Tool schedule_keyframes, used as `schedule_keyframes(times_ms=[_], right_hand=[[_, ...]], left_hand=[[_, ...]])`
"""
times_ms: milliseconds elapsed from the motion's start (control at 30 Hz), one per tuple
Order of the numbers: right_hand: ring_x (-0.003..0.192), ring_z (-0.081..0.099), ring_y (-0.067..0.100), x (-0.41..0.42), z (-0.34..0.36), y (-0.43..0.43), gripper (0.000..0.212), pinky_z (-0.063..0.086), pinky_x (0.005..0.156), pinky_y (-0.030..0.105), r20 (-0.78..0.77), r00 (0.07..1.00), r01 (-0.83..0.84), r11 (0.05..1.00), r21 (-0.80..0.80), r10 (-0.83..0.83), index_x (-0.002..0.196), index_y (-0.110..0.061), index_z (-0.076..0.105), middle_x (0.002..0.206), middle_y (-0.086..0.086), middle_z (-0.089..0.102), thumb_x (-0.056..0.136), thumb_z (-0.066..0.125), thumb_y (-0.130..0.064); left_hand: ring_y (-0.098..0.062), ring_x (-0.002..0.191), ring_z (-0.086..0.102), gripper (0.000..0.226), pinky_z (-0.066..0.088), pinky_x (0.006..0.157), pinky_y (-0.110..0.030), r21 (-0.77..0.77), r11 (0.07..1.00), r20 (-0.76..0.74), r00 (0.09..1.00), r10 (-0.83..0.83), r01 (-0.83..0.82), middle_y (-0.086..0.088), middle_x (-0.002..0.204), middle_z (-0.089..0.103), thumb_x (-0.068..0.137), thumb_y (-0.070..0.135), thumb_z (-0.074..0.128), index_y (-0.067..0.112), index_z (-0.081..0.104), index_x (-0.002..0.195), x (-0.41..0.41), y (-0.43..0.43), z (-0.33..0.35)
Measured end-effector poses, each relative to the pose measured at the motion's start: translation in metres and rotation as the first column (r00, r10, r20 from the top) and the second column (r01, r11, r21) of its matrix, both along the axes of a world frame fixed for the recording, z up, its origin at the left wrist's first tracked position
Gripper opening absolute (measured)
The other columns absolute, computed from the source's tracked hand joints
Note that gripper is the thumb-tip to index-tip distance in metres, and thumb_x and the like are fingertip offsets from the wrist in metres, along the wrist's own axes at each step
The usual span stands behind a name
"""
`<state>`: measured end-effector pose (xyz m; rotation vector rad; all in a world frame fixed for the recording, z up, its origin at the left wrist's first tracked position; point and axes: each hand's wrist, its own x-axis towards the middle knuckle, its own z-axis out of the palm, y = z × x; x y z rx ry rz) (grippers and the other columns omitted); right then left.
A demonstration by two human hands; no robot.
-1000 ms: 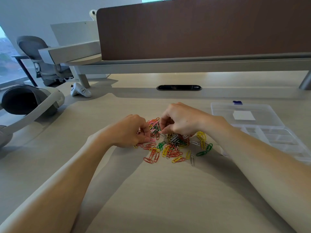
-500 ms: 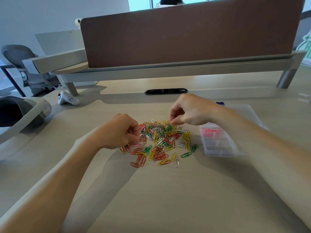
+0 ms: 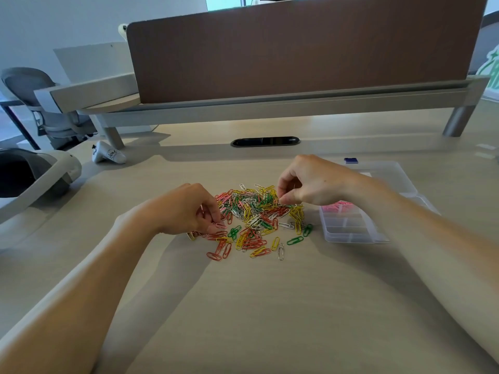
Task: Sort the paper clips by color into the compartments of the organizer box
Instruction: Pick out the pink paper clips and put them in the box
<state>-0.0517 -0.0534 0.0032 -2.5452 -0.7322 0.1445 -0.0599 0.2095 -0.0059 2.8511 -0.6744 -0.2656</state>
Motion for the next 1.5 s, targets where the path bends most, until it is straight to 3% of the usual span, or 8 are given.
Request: schedule_keyframes(times_ms=[300, 467, 633, 733, 933, 1067, 1333, 1500], right_hand=[[0.063, 0.058, -0.004, -0.001, -0.001, 0.004, 0.009, 0.043, 0.06, 0.012, 0.017, 1.0, -0.012, 1.0, -0.013, 0.012, 0.079, -0.026, 0.072, 0.074, -0.012, 0.067, 0.085, 0.073, -0.019], [0.063, 0.058, -0.006, -0.002, 0.0, 0.004, 0.013, 0.045, 0.062, 0.014, 0.011, 1.0, -0.017, 1.0, -0.001, 0.017, 0.077, -0.028, 0.07, 0.073, -0.013, 0.067, 0.085, 0.073, -0.019], [0.066, 0.06, -0.005, -0.002, -0.002, 0.007, 0.01, 0.048, 0.065, 0.015, 0.018, 0.999, -0.029, 1.0, -0.009, 0.029, 0.079, -0.027, 0.071, 0.076, -0.013, 0.068, 0.085, 0.073, -0.019], [0.069, 0.061, -0.001, -0.002, -0.003, 0.008, 0.01, 0.051, 0.068, 0.018, 0.014, 0.999, -0.031, 0.999, -0.008, 0.031, 0.08, -0.026, 0.072, 0.078, -0.012, 0.069, 0.085, 0.073, -0.018], [0.068, 0.061, -0.002, -0.002, -0.005, 0.01, 0.006, 0.053, 0.07, 0.023, 0.022, 0.999, -0.041, 0.999, -0.011, 0.041, 0.081, -0.023, 0.073, 0.077, -0.013, 0.069, 0.084, 0.073, -0.019], [0.065, 0.058, -0.009, -0.002, -0.006, 0.011, 0.008, 0.049, 0.066, 0.015, 0.016, 0.999, -0.044, 0.999, -0.007, 0.044, 0.08, -0.023, 0.073, 0.074, -0.017, 0.066, 0.085, 0.073, -0.017], [0.062, 0.056, -0.011, -0.002, -0.006, 0.011, 0.011, 0.041, 0.058, 0.006, 0.023, 0.999, -0.044, 0.999, -0.014, 0.044, 0.078, -0.025, 0.071, 0.072, -0.017, 0.065, 0.085, 0.073, -0.017], [0.062, 0.056, -0.011, -0.002, -0.006, 0.01, 0.01, 0.04, 0.06, 0.008, 0.014, 0.999, -0.033, 0.999, -0.006, 0.033, 0.079, -0.025, 0.071, 0.073, -0.017, 0.065, 0.085, 0.072, -0.017]], left_hand=[[0.0, 0.064, 0.057, 0.01, 0.039, 0.058, -0.011, 0.019, 1.0, 0.01, 1.0, -0.001, 0.001, 0.012, 0.07, 0.066, 0.079, 0.021, 0.077, 0.027, 0.071, 0.075, 0.0, -0.005, -0.003], [-0.001, 0.068, 0.062, 0.012, 0.045, 0.061, -0.007, -0.09, 0.994, 0.049, 0.997, 0.064, -0.059, 0.012, 0.071, 0.069, 0.078, 0.018, 0.077, 0.026, 0.07, 0.073, 0.0, 0.013, 0.014], [-0.002, 0.068, 0.066, 0.007, 0.056, 0.074, -0.023, -0.113, 0.987, -0.062, 0.992, 0.111, -0.118, 0.008, 0.073, 0.072, 0.078, 0.015, 0.077, 0.02, 0.075, 0.081, -0.003, 0.012, 0.009], [-0.004, 0.07, 0.069, 0.01, 0.056, 0.076, -0.023, -0.149, 0.978, -0.088, 0.987, 0.137, -0.149, 0.006, 0.074, 0.074, 0.079, 0.012, 0.076, 0.02, 0.076, 0.084, -0.003, 0.007, 0.007], [0.001, 0.066, 0.067, 0.008, 0.055, 0.074, -0.019, -0.103, 0.983, -0.119, 0.983, 0.142, -0.155, 0.008, 0.073, 0.074, 0.078, 0.019, 0.078, 0.02, 0.076, 0.086, -0.002, 0.002, 0.0], [0.002, 0.062, 0.065, 0.006, 0.048, 0.061, -0.008, -0.067, 0.984, -0.083, 0.983, 0.161, -0.167, 0.007, 0.071, 0.073, 0.078, 0.025, 0.078, 0.021, 0.074, 0.08, -0.001, -0.001, -0.002], [-0.005, 0.064, 0.055, 0.026, 0.04, 0.058, -0.016, 0.073, 0.989, -0.004, 0.992, 0.129, -0.129, 0.01, 0.066, 0.061, 0.082, 0.018, 0.074, 0.027, 0.058, 0.062, -0.004, -0.013, -0.003], [-0.001, 0.058, 0.059, 0.025, 0.05, 0.064, -0.019, 0.036, 0.991, 0.016, 0.991, 0.129, -0.13, 0.01, 0.06, 0.064, 0.076, 0.013, 0.078, 0.026, 0.062, 0.062, -0.007, -0.013, 0.0]])
